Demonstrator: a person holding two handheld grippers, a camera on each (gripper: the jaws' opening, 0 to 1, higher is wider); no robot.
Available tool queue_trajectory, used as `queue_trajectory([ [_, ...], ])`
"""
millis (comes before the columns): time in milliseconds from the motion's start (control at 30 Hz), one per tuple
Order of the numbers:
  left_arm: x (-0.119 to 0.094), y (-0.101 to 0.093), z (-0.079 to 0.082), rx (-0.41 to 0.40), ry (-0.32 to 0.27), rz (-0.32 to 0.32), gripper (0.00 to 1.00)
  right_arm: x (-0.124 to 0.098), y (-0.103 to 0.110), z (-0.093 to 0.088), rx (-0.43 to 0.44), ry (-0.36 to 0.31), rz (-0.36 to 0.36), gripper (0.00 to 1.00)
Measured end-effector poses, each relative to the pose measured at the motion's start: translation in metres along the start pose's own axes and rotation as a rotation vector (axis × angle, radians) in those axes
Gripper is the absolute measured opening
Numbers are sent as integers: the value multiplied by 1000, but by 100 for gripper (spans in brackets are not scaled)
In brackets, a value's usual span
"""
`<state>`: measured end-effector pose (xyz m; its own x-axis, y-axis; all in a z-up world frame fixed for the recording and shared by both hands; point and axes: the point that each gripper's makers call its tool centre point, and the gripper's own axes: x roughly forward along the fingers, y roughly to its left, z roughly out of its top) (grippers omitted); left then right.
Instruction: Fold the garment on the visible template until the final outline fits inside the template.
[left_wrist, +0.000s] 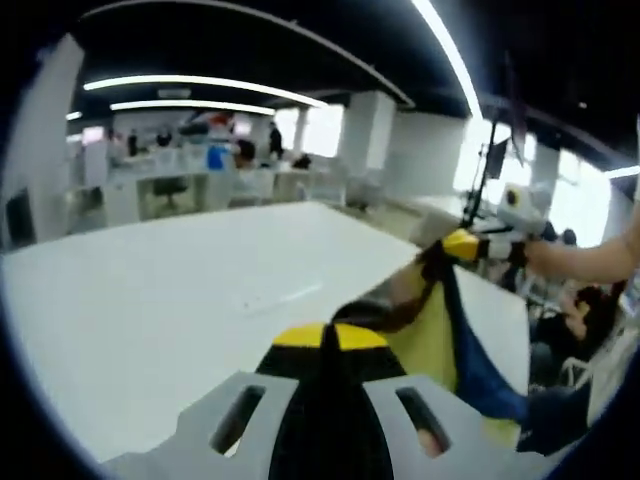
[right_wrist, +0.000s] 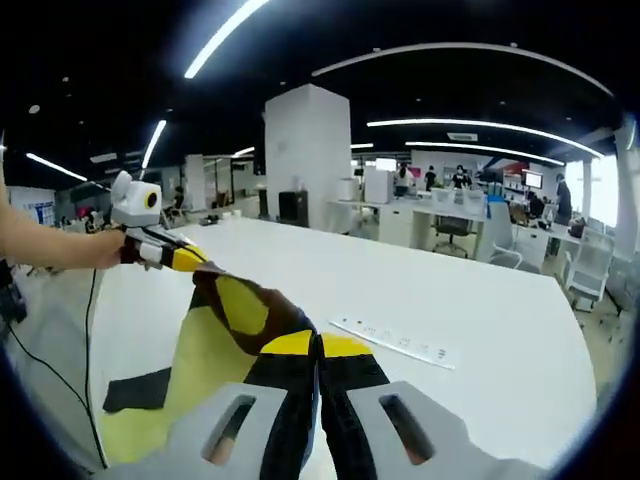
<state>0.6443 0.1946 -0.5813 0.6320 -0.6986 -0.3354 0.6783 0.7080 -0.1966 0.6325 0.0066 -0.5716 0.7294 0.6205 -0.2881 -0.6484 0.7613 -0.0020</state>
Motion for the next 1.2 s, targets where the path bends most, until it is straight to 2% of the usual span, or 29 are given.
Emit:
queue_trajectory([
  [267, 42, 20, -28, 30, 67, 5, 0, 27, -22, -36, 33, 60, -16, 1],
  [433, 60, 41, -43, 1, 105, 33, 0, 40, -33, -50, 46, 80, -27, 1],
  [767, 93, 51, -60, 12, 189, 51, 0, 65, -56, -78, 100, 119, -37, 1],
  [867, 100, 56, -66, -16, 214, 63, 0, 71, -62, -85, 113, 130, -38, 1],
  [933, 107, 63, -76, -55, 261, 88, 0, 79, -65, -93, 123, 146, -34, 1],
  [1033, 114, 70, -86, -97, 299, 110, 0, 87, -69, -104, 125, 173, -30, 1],
  [1100, 118, 74, -94, -100, 332, 124, 0, 92, -70, -108, 133, 179, -28, 1],
  [1200, 122, 79, -99, -108, 345, 142, 0, 99, -72, -114, 126, 192, -24, 1],
])
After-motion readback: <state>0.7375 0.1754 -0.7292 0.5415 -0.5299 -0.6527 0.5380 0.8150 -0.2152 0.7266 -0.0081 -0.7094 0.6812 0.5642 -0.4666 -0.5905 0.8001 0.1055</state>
